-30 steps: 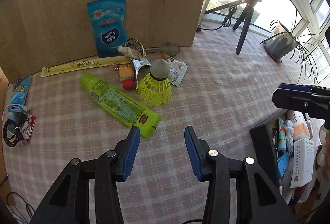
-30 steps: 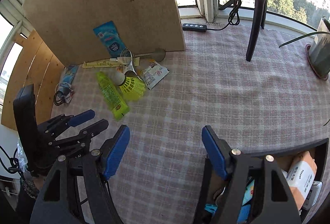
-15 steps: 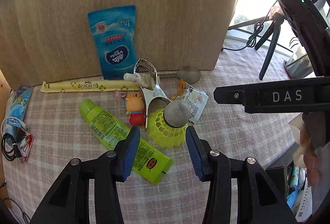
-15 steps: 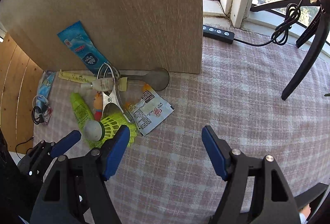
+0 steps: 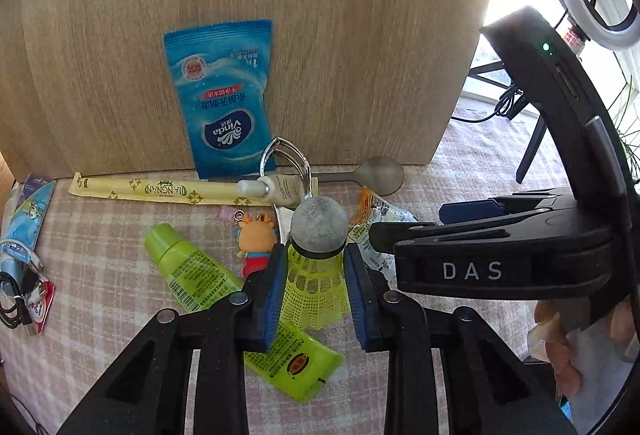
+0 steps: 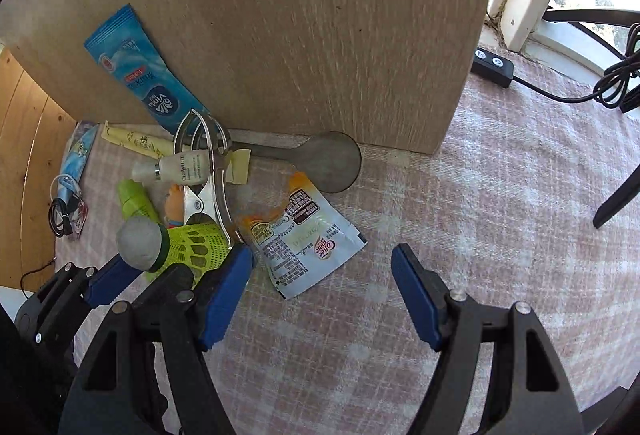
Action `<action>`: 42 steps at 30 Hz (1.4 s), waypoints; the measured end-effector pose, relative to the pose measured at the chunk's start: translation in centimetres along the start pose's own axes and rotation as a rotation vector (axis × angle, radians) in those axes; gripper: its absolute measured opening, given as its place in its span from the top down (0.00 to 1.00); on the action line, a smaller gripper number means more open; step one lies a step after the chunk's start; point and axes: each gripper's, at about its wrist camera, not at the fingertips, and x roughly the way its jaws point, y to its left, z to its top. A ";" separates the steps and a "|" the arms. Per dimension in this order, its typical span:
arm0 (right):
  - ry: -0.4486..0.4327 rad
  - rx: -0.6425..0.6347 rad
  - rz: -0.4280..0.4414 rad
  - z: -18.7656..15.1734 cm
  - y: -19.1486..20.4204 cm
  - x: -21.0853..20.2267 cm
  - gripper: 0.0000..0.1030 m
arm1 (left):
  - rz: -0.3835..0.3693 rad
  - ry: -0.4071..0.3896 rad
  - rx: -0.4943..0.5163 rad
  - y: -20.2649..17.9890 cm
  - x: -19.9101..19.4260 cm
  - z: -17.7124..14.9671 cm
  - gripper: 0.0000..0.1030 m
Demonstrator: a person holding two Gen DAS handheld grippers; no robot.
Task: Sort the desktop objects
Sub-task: 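Grasp the yellow shuttlecock with the left gripper while the right grasps the snack packet, then carry the shuttlecock and snack packet into the black tray and release both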
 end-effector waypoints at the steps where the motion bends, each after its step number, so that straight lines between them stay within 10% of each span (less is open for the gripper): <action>1: 0.002 -0.013 -0.005 0.1 0.2 0.3 0.31 | 0.000 -0.007 -0.006 0.2 0.0 0.2 0.74; 16: -0.013 -0.146 -0.019 0.6 1.6 1.4 0.25 | -0.009 -0.041 -0.007 3.3 -0.9 0.5 0.75; 22: -0.038 -0.286 -0.161 -0.4 4.0 2.0 0.25 | -0.035 -0.023 -0.057 4.9 -0.7 0.8 0.74; 30: -0.053 -0.273 -0.154 0.0 3.6 1.3 0.51 | -0.049 -0.004 -0.056 4.6 0.0 1.0 0.79; 42: -0.065 -0.157 -0.075 -1.2 0.9 -1.3 0.57 | -0.095 0.025 -0.087 4.4 -1.1 -0.2 0.84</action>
